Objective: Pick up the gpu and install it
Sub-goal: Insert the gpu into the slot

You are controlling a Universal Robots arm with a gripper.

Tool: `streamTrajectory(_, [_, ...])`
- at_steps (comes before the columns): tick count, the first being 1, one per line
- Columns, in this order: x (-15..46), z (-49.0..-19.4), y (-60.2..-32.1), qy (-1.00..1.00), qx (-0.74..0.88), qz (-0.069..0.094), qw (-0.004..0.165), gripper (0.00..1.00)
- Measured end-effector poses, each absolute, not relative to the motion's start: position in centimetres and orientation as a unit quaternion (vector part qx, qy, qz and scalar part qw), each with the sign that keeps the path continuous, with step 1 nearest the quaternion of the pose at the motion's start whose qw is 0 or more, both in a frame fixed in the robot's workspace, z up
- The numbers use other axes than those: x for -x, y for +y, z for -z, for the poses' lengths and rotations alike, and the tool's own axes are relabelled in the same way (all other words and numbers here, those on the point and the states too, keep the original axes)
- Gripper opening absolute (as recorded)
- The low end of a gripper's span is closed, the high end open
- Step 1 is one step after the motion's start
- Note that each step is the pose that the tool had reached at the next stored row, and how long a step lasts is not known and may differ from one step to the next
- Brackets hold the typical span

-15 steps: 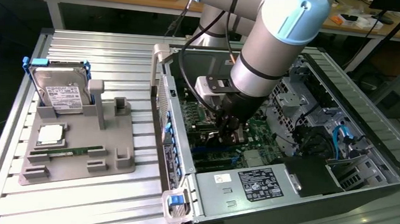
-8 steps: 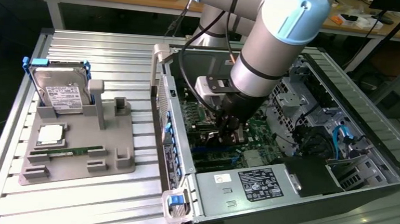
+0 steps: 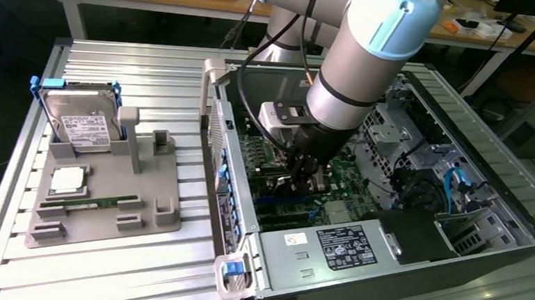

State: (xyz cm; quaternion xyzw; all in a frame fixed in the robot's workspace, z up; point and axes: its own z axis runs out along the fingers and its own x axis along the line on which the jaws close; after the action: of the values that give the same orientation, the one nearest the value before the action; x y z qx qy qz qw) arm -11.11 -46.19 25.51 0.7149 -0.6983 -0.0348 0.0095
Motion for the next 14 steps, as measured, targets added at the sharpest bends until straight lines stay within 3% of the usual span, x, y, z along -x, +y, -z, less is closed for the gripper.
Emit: streamTrajectory(14, [11.12,-25.03,-46.36,-0.698,-0.715,0.035,0.010,0.27])
